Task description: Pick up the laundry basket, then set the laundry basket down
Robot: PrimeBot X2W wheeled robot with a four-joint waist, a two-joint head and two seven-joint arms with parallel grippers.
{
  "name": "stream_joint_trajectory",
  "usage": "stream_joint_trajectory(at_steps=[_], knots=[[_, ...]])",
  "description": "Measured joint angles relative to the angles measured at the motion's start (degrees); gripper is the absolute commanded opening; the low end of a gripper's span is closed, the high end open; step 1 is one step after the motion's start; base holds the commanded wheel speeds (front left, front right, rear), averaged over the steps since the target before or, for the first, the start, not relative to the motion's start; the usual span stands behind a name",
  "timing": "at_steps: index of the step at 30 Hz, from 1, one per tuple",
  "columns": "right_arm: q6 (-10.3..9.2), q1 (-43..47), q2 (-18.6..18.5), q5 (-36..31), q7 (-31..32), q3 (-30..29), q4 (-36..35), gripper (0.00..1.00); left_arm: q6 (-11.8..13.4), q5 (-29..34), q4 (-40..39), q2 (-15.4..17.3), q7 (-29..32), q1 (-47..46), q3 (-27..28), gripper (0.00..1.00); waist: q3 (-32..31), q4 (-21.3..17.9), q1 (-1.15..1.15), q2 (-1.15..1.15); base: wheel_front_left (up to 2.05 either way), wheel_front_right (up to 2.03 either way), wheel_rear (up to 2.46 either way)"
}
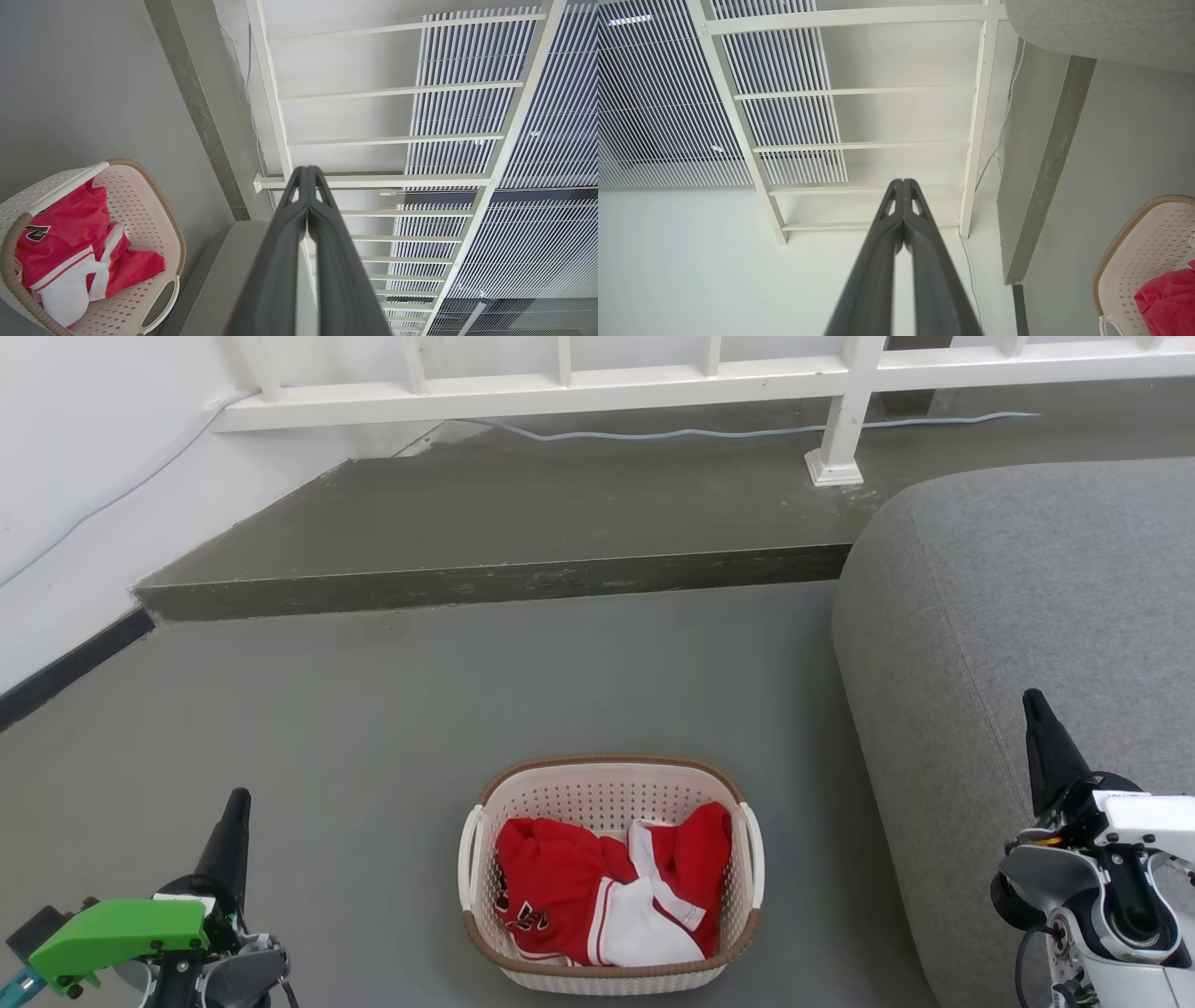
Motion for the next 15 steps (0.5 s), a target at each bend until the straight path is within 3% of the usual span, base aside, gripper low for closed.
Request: stream_joint_trajectory(at_steps=[15], knots=[[0.0,0.0,0.0,0.0,0.0,0.0,-0.1,0.0,0.0,0.0,0.0,0.0,0.0,0.0,0.0,0.0,0.0,0.0,0.0,0.0,0.0,0.0,0.0]])
